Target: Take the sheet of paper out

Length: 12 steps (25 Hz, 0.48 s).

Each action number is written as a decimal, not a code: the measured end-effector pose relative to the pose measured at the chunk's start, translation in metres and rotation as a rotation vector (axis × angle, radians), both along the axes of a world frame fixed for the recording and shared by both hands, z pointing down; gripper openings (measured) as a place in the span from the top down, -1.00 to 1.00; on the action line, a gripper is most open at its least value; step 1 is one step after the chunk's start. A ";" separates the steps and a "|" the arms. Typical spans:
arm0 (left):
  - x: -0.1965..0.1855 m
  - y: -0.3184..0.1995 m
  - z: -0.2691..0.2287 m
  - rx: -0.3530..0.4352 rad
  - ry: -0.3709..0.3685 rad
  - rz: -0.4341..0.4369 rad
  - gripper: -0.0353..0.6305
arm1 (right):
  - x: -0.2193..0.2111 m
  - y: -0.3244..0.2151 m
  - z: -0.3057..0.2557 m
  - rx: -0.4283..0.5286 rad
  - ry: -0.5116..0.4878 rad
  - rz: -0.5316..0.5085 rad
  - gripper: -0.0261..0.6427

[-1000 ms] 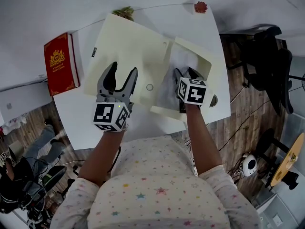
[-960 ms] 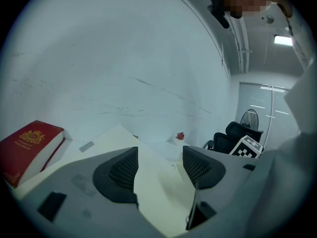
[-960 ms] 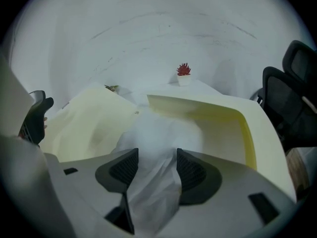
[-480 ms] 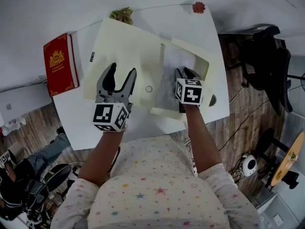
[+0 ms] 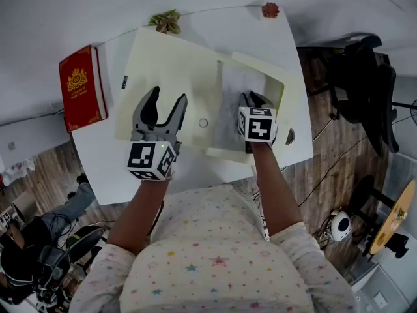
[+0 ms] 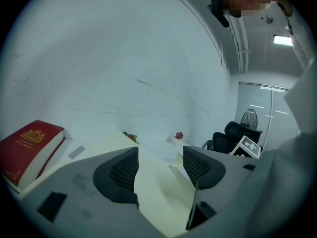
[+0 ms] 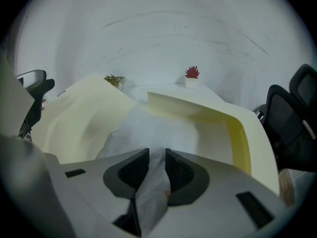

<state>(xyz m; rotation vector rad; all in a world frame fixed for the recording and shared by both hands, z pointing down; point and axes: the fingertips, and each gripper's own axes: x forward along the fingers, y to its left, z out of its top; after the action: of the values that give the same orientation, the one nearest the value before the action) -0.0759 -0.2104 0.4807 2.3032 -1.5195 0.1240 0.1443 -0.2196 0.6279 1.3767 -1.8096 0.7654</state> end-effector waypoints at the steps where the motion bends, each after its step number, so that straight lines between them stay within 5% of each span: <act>1: 0.000 0.000 0.000 0.000 0.000 0.000 0.07 | 0.000 0.000 0.000 -0.006 -0.001 -0.002 0.62; 12: 0.000 0.004 -0.005 0.008 0.002 -0.006 0.07 | -0.003 -0.001 0.001 -0.018 0.006 -0.015 0.75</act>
<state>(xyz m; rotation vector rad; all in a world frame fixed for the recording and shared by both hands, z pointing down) -0.0762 -0.2060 0.4760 2.3042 -1.5279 0.1149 0.1409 -0.2203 0.6285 1.3511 -1.8023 0.7673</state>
